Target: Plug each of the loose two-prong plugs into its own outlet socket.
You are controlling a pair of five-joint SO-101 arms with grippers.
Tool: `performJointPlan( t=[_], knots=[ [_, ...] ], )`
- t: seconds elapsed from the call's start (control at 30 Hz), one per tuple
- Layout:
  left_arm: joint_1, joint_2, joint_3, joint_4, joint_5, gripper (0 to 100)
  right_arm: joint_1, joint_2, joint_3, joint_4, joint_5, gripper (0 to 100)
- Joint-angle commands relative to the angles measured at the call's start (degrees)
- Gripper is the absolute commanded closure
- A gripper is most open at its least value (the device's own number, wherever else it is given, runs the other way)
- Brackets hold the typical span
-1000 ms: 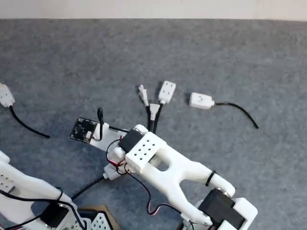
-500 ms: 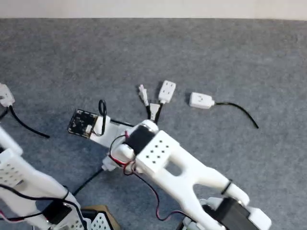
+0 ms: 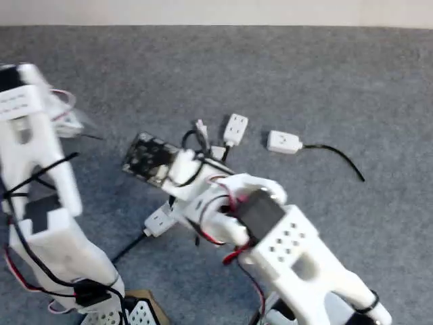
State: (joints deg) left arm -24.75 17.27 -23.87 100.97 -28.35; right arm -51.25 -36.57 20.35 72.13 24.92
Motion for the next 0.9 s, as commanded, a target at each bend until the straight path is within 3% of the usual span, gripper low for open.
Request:
performJointPlan(
  t=[0.0, 0.17, 0.3, 0.4, 0.53, 0.7, 0.87],
  knots=[
    [4.4, -7.1, 5.1, 0.7, 0.2, 60, 1.2, -2.4, -2.2, 2.5, 0.5, 74.5],
    [8.8, -12.0, 13.4, 0.7, -3.7, 60, 7.3, -5.3, -2.9, 4.6, 0.4, 74.5],
    [13.8, -16.0, 23.3, 0.5, -9.4, 60, 19.1, -14.3, -5.2, 3.6, -3.3, 74.5],
    [15.4, -19.5, 32.3, -4.3, -12.1, 60, 29.1, -22.7, -3.9, 4.6, -4.5, 74.5],
    [19.1, -23.7, 45.9, -13.0, -15.6, 60, 37.1, -33.5, 10.4, 4.6, -6.3, 74.5],
    [24.4, -27.5, 60.2, -22.7, -18.7, 66, 39.0, -46.5, 38.3, -5.1, -7.9, 74.5],
    [27.6, -31.6, 65.0, -24.2, -18.6, 66, 42.1, -55.3, 58.6, -14.3, -8.4, 74.5]
  ],
)
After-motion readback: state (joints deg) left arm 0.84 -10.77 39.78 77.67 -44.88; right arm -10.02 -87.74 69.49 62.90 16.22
